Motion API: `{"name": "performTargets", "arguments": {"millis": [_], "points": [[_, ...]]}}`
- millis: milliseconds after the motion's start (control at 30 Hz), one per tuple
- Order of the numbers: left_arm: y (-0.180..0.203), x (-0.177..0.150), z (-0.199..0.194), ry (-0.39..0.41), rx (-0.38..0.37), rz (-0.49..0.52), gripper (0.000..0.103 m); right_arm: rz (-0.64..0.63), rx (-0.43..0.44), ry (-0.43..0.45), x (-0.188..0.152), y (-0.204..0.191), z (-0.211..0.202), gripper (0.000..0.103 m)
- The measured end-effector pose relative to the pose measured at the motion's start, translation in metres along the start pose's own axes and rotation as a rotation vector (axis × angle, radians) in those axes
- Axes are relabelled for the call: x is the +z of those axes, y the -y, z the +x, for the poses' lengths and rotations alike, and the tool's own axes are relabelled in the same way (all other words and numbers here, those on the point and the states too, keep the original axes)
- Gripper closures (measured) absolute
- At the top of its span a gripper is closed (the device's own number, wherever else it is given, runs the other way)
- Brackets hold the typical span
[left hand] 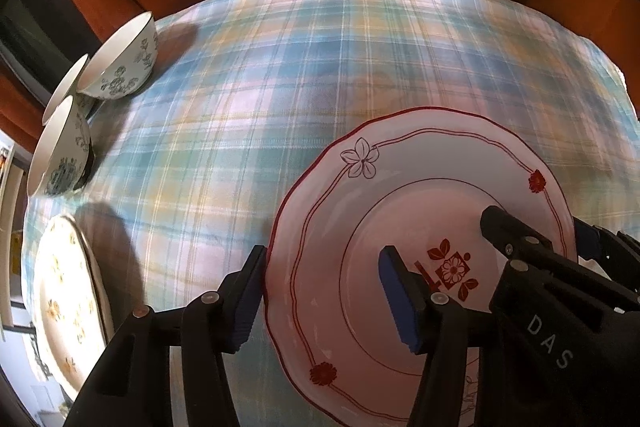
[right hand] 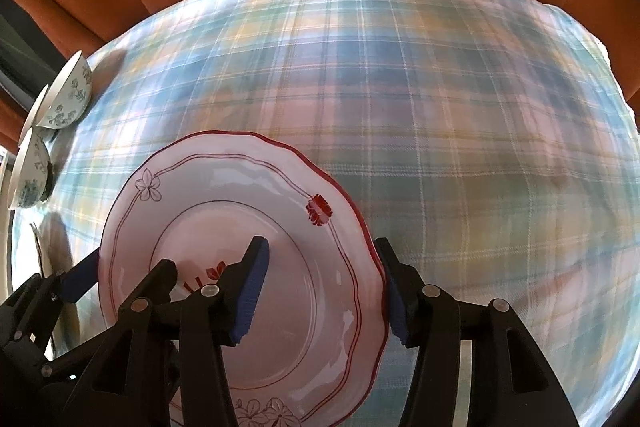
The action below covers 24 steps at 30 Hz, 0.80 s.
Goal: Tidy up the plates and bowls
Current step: 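Lift the red-patterned plate with both grippers and carry it over the yellow-flower plates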
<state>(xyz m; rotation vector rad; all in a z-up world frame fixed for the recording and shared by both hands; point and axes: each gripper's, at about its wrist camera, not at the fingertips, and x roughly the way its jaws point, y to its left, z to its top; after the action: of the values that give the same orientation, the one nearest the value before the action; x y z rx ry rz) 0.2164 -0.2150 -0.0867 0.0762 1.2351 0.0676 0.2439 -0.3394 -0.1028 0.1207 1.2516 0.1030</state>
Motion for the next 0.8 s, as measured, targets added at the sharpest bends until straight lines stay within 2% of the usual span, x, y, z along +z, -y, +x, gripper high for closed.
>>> {"name": "performTargets", "arguments": {"millis": [200, 400, 800], "points": [[-0.006, -0.007, -0.018, 0.031, -0.008, 0.012, 0.045, 0.011, -0.029, 0.018, -0.008, -0.007, -0.016, 0.045], [-0.032, -0.016, -0.033, 0.052, -0.036, 0.012, 0.045, 0.013, -0.048, 0.050, -0.018, -0.029, -0.038, 0.045], [-0.120, -0.033, -0.063, 0.113, -0.141, 0.032, 0.046, 0.057, -0.145, 0.104, -0.041, -0.107, -0.080, 0.045]]}}
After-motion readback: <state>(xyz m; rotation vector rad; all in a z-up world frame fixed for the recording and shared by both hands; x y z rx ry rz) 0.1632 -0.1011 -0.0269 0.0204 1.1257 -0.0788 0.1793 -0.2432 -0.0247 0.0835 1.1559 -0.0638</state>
